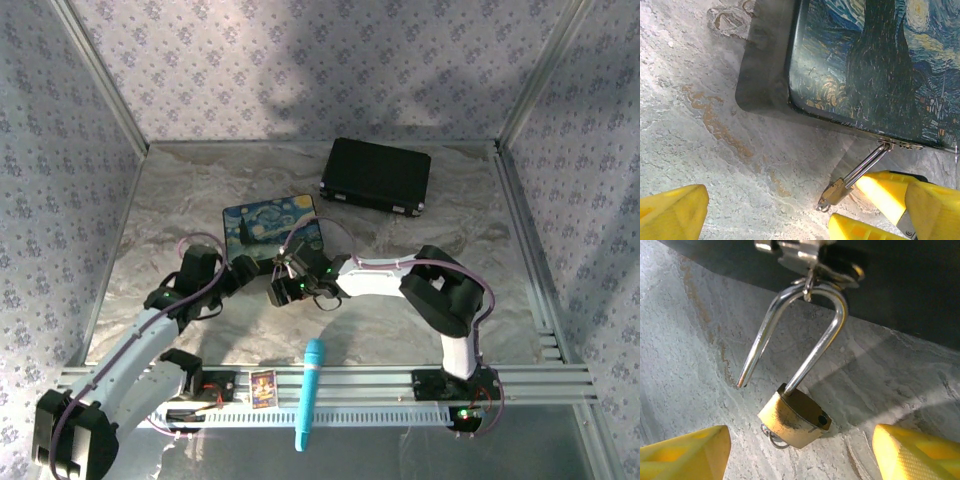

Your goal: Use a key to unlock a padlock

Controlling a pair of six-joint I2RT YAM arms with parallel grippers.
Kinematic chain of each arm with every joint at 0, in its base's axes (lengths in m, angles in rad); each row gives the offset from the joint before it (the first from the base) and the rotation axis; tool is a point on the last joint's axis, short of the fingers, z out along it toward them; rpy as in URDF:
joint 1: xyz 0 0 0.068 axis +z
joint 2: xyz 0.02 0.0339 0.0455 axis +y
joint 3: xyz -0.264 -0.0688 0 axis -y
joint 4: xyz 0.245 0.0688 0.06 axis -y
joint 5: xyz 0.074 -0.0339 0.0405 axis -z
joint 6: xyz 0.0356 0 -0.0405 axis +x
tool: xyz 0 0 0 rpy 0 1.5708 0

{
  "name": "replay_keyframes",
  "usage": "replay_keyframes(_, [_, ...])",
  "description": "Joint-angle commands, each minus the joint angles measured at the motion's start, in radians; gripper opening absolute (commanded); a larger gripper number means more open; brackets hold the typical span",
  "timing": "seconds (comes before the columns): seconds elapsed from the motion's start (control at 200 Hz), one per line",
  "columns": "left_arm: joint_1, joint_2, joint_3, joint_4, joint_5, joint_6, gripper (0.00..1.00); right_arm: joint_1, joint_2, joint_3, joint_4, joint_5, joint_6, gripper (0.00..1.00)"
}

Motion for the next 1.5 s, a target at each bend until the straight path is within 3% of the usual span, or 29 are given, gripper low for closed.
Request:
replay_keyframes(0.0, [0.005, 0.015, 0.037, -0.027, 0.013, 0.023, 1.0, 0.001, 0.04, 0.023, 0.042, 0.033, 0.018, 0.72])
replay_keyframes(0.265, [0.006, 0.028, 0.064, -0.043, 0.004, 0.035, 1.0, 0.011, 0.07, 0.011, 0.049, 0.043, -0.001, 0.57])
replay_keyframes(0.575, [0.005, 0.079, 0.137, -0.07, -0.026, 0.075, 1.0, -0.018, 0.079, -0.058, 0.199, -0.038, 0.036, 0.48])
replay_keyframes(0.795, [0.007, 0.103, 0.184, -0.089, -0.049, 0.103, 1.0, -0.023, 0.069, -0.098, 0.229, -0.047, 0.049, 0.34])
replay_keyframes(1.064, [0.006, 0.196, 0.249, -0.097, -0.142, 0.148, 1.0, -0.054, 0.015, -0.243, 0.436, -0.099, 0.14, 0.14])
replay_keyframes(1.179, [-0.022, 0.234, 0.329, -0.095, -0.199, 0.298, 1.0, -0.077, 0.005, -0.306, 0.559, -0.14, 0.195, 0.08])
replay_keyframes(1.364, [-0.198, 0.364, 0.523, -0.215, -0.413, 0.679, 0.97, -0.125, -0.018, -0.391, 0.686, -0.173, 0.249, 0.04])
replay_keyframes(1.404, [-0.23, 0.406, 0.551, -0.245, -0.432, 0.759, 0.91, -0.136, -0.025, -0.416, 0.716, -0.179, 0.265, 0.02])
replay_keyframes(1.494, [-0.315, 0.487, 0.587, -0.278, -0.519, 0.909, 0.88, -0.156, -0.024, -0.468, 0.814, -0.202, 0.316, 0.02])
